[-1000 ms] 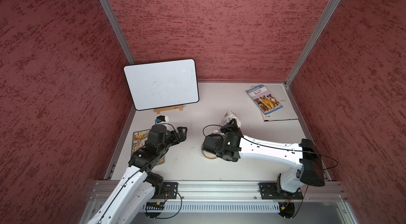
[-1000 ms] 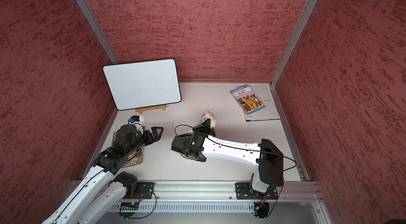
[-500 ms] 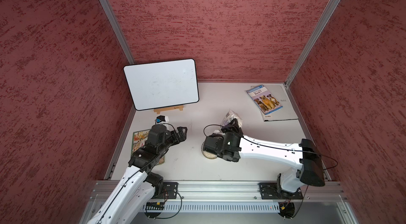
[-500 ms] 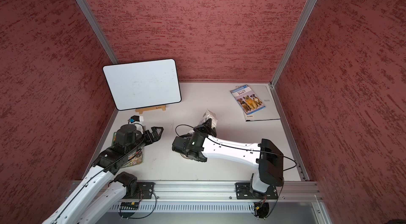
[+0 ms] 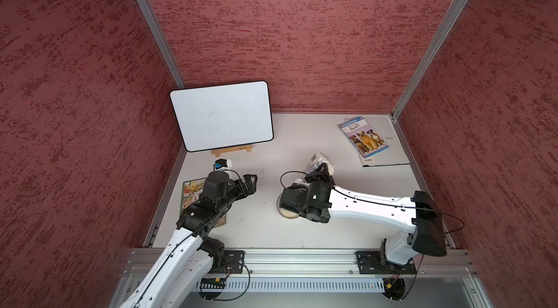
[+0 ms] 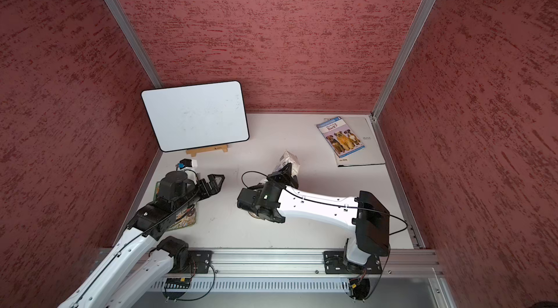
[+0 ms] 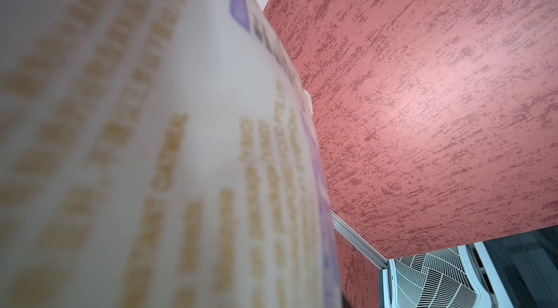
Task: Pour the oats into the breakfast bowl
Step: Pour the oats into the bowl.
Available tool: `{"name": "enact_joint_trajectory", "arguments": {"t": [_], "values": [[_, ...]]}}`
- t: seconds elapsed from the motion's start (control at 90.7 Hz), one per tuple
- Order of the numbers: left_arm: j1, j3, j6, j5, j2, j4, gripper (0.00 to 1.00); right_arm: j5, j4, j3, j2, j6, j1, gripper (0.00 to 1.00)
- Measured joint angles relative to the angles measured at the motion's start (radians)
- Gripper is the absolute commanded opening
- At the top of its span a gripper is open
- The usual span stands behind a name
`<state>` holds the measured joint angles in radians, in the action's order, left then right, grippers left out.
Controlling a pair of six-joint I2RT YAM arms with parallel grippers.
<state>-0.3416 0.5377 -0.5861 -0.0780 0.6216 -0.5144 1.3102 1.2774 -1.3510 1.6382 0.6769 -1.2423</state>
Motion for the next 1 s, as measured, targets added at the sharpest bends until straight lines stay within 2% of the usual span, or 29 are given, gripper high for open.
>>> {"name": "enact_joint_trajectory", "arguments": {"t": [1.003], "values": [[0.000,0.000,0.000,0.000,0.000,0.000,1.00,0.023,0.038,0.000,0.010,-0.066,-0.010,0.00]]}}
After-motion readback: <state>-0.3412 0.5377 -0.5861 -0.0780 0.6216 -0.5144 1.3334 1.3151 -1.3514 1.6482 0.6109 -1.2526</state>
